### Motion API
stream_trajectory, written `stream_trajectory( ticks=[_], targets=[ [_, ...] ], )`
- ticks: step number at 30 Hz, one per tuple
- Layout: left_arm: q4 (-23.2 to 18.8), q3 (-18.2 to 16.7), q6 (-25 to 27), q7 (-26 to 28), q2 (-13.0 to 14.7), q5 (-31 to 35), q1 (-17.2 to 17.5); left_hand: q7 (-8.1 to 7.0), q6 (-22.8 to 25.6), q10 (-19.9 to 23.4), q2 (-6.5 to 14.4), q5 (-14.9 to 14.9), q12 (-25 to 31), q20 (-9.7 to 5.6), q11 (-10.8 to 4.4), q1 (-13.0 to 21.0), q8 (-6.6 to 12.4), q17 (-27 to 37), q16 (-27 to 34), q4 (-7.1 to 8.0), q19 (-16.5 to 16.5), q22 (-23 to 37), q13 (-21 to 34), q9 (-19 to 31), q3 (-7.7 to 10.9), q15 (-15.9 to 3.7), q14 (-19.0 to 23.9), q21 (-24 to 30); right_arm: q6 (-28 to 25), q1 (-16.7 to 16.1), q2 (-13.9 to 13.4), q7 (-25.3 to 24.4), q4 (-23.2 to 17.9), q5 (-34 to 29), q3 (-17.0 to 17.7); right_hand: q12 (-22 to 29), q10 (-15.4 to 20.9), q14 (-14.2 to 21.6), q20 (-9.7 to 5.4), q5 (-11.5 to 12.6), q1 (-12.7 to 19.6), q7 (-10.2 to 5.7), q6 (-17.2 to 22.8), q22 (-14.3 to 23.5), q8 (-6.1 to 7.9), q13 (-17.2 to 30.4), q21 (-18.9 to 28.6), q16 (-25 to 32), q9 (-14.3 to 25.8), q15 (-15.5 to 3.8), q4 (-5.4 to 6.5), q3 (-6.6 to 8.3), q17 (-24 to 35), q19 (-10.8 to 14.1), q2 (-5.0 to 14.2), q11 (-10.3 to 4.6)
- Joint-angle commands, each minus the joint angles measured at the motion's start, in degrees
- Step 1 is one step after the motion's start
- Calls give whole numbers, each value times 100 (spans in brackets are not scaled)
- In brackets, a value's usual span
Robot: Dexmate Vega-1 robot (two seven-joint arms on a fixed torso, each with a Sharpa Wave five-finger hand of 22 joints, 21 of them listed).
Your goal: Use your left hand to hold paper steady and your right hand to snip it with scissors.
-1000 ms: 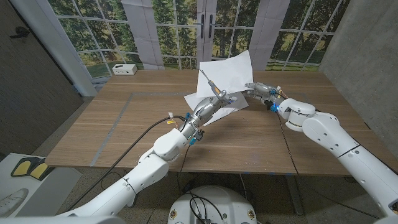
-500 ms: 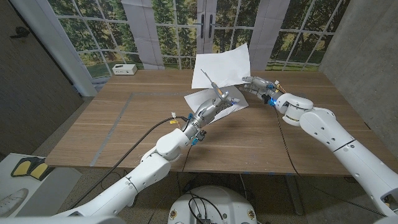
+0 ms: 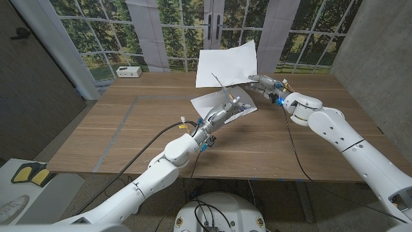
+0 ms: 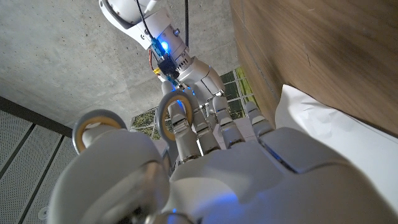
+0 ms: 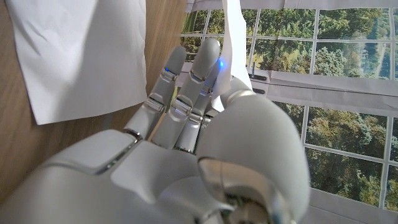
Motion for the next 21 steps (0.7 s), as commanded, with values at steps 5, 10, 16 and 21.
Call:
stream_trajectory(
  ticks=[5, 10, 16, 21],
  targets=[
    [105, 91, 97, 33, -39, 144, -91, 48, -24, 58, -8, -20, 37, 27, -45, 82, -1, 19, 10, 47, 10, 11, 2, 11, -4, -445, 25, -24, 7, 302, 15, 214, 104, -16, -110, 46, 115, 48, -59, 37, 10, -46, 15, 14, -9, 40, 73, -27, 6, 8, 6, 65, 38, -49, -23, -100],
    [143, 119, 134, -34, -38, 129, -139, 57, -26, 50, -7, -23, 39, 28, -48, 82, -3, 18, 10, 53, 9, 11, 8, 10, -4, -442, 27, -26, -11, 362, 12, 249, 130, -54, -153, 52, 112, 48, -62, 37, 7, -49, 17, 12, -13, 48, 101, -40, 5, 7, 6, 69, 55, -69, -24, -96],
    [168, 167, 219, -128, -19, 116, -197, 52, -29, 37, -8, -25, 39, 28, -45, 82, -5, 17, 8, 60, 13, 11, 16, 10, -6, -436, 21, -27, 12, 392, 1, 284, 112, -123, -187, 50, 109, 44, -65, 38, 1, -54, 16, 9, -17, 47, 134, -59, 4, 8, 8, 74, 70, -94, -23, -107],
    [184, 198, 252, -185, -15, 115, -232, 51, -33, 33, -11, -27, 32, 29, -35, 86, -7, 16, 6, 64, 13, 12, 5, 10, -6, -436, 17, -29, 12, 411, 9, 313, 101, -145, -215, 56, 99, 43, -67, 37, -4, -62, 9, 6, -23, 62, 164, -72, 3, 8, 10, 79, 88, -112, -23, -106]
  ],
)
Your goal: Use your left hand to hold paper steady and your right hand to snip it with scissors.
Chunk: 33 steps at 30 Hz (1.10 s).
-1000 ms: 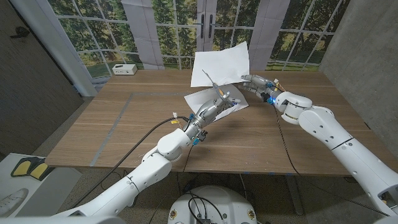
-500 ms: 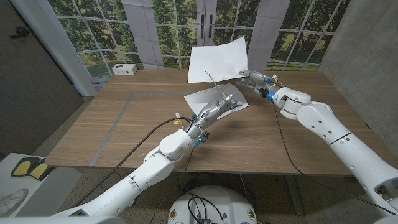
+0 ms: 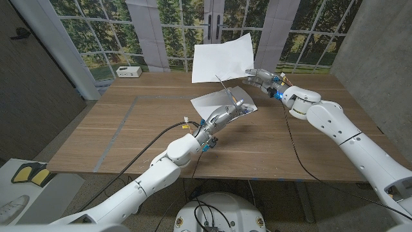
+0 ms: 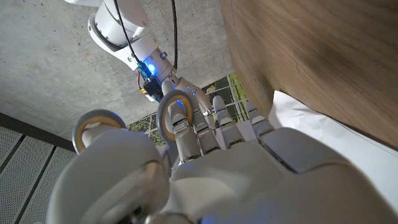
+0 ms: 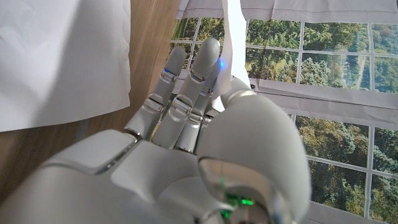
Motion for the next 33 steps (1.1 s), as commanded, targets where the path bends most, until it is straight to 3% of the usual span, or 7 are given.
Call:
stream_trajectory(
  ticks=[1, 33],
  targets=[
    [60, 87, 117, -163, 18, -16, -107, 53, -34, 32, 12, -28, 34, 30, -25, 65, -8, 15, 7, 25, 13, 12, 0, 13, -13, -431, 19, -29, -1, 98, -4, 108, -7, -91, -81, 25, 92, 43, -90, 38, 49, -61, 11, 6, -3, 29, 42, -14, 2, 7, 3, 39, 33, -34, 30, -110],
    [-98, 29, 104, -129, 94, -76, -8, 40, -25, 38, 59, -38, 40, 34, -46, 71, -10, 11, 12, 76, 13, 14, -2, 8, -1, -434, 27, -40, 71, 207, 2, 875, 128, 13, -246, 28, 102, 58, -106, 43, 25, -94, 21, -26, -11, 27, 248, -107, -1, 5, 0, 64, 114, -150, 21, -133]
  ],
)
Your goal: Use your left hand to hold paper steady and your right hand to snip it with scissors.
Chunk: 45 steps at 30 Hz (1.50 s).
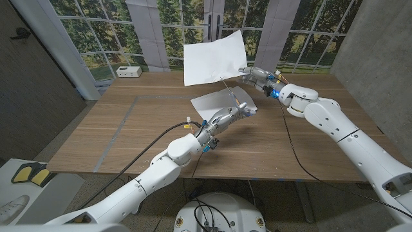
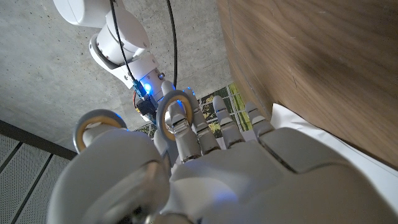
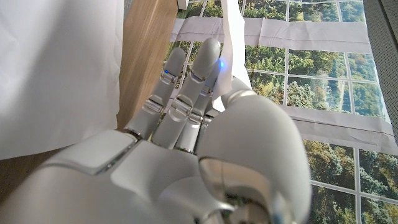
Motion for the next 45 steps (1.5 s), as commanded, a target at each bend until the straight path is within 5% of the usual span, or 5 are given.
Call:
stream_trajectory(
  ticks=[1, 35, 45],
  targets=[
    [-71, -51, -16, 92, 35, 19, 58, 39, -26, 33, 37, -14, 33, 39, -47, 48, -12, 10, 11, 46, 14, 14, 15, 10, -4, -432, 26, -6, 75, 42, 7, 416, 142, 48, -78, 20, 137, 57, -145, 23, 40, -60, 34, 14, -9, 19, 82, -45, -1, 4, -17, 45, 17, -26, 35, -104],
    [126, -42, -18, -8, -38, 11, -124, 54, -31, 34, 36, -28, 33, 39, -30, 80, -13, 1, 9, 77, 17, 15, 6, 12, -9, -428, 25, -18, -58, 38, -119, 581, 214, 26, -134, 19, 264, 210, -172, 73, 46, -32, 153, -71, 9, -44, 375, -126, -19, 1, -48, 50, 44, -17, -36, -109],
    [51, -52, 41, 67, 3, 50, -82, 97, -70, -16, -31, -45, 24, 70, 47, 65, -25, -3, -2, 90, -23, 16, 12, 11, -39, -376, -3, -39, 241, 29, -250, 648, 187, -519, -271, 22, 130, 163, -182, 77, 24, -139, 71, -109, -29, 64, 434, -175, -23, 7, -28, 58, 100, -191, -31, -103]
  ],
)
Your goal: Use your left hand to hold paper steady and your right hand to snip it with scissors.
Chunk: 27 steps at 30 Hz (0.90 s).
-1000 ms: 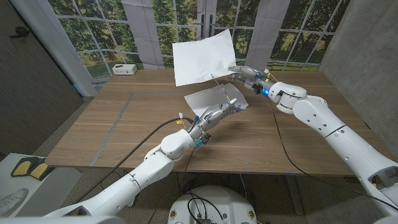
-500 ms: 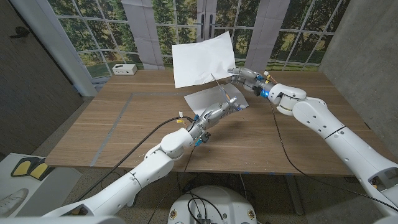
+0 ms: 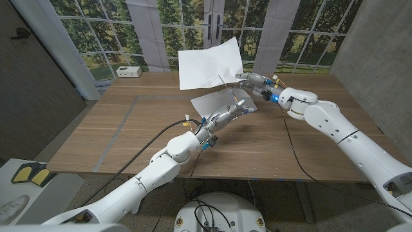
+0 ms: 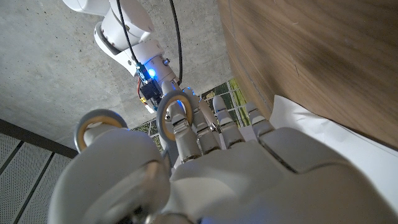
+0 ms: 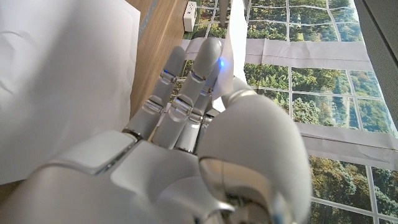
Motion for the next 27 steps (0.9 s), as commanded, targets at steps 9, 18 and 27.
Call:
stream_trajectory(
  ticks=[9, 18, 27],
  targets=[
    [-87, 0, 121, 98, 50, 62, 29, 121, -98, -36, -105, -21, 10, 63, 65, -7, -33, -5, -5, 62, -21, 18, -7, 16, -30, -349, -16, -30, 427, -45, -147, 272, -2, -543, -109, 27, 8, -80, -200, 23, 8, -153, -60, -27, -41, 96, 99, -76, 3, 18, 7, 27, 106, -195, -21, -136],
    [-89, 7, 149, 95, 52, 45, 35, 142, -150, -79, -136, -35, 2, 76, 86, -51, -44, -5, -7, 92, -36, 19, -2, 23, -37, -327, -32, -40, 526, -116, -170, 418, 2, -520, -67, 20, 29, -117, -210, 12, -6, -156, -62, -49, -37, 83, 158, -99, 0, 14, 12, 30, 147, -227, -12, -138],
    [-91, 16, 174, 102, 58, 59, 31, 160, -199, -111, -160, -46, -4, 82, 122, -89, -51, -5, -8, 119, -42, 20, -1, 31, -38, -319, -44, -46, 543, -141, -188, 512, -2, -486, -54, 4, 18, -127, -221, -1, -15, -167, -67, -76, -35, 80, 222, -119, -4, 12, 12, 32, 181, -272, -5, -146]
  ],
)
